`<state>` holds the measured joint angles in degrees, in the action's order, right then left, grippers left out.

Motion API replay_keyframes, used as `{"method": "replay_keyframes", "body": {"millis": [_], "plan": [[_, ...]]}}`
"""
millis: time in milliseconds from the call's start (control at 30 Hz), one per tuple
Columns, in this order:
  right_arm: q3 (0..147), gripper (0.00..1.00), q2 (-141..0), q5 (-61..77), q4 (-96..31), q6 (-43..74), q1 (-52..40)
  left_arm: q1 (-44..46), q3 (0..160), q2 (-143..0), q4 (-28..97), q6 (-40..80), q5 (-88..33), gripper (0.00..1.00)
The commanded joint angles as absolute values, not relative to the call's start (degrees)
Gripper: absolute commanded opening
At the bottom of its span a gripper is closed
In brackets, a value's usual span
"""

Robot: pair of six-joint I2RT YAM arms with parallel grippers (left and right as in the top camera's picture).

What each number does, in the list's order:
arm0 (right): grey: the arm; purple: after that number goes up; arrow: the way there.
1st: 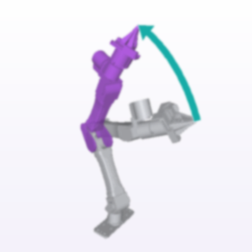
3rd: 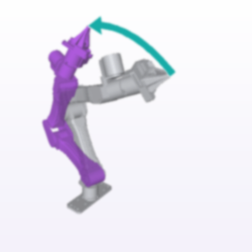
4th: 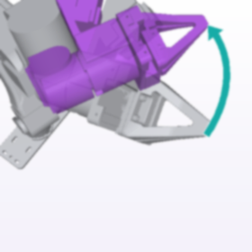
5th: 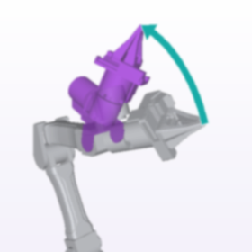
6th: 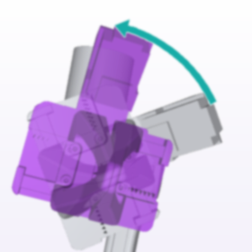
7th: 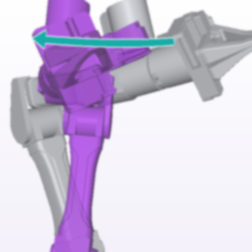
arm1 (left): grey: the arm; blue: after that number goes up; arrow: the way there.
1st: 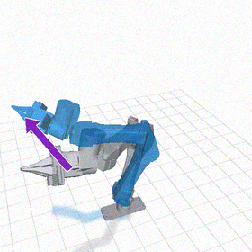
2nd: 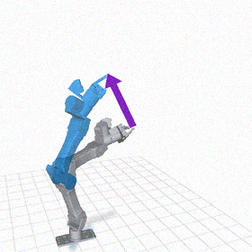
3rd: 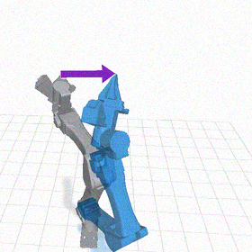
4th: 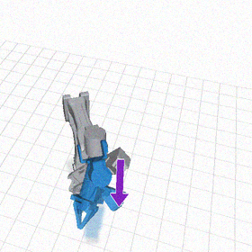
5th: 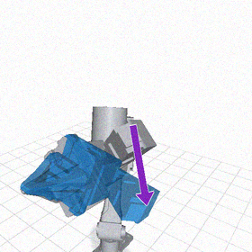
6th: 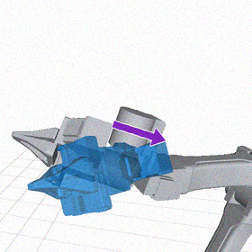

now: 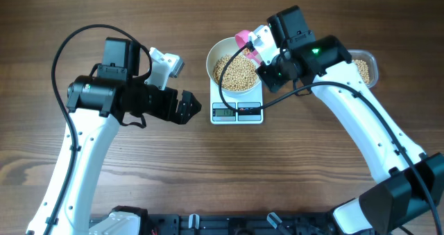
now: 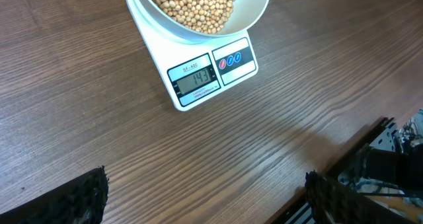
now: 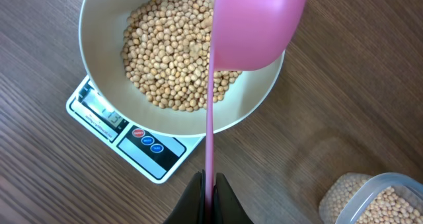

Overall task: Scoop item into bowl and weigh 150g on scale
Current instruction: 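Tip the pink scoop with the right gripper to pour soybeans into bowl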

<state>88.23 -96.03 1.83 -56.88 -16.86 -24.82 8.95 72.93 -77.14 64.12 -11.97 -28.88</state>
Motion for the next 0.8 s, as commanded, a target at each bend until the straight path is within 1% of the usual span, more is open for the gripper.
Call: {"method": "replay_keyframes", "body": {"millis": [0, 767], "plan": [[89.25, 0.04, -95.39, 0.84, -56.58, -17.85, -24.91, 9.21, 73.19, -76.18, 64.12, -13.13, -29.98, 1.00], [89.25, 0.04, -95.39, 2.07, -56.55, -17.76, -24.91, 9.21, 73.19, -76.18, 64.12, -13.13, -29.98, 1.00]]}}
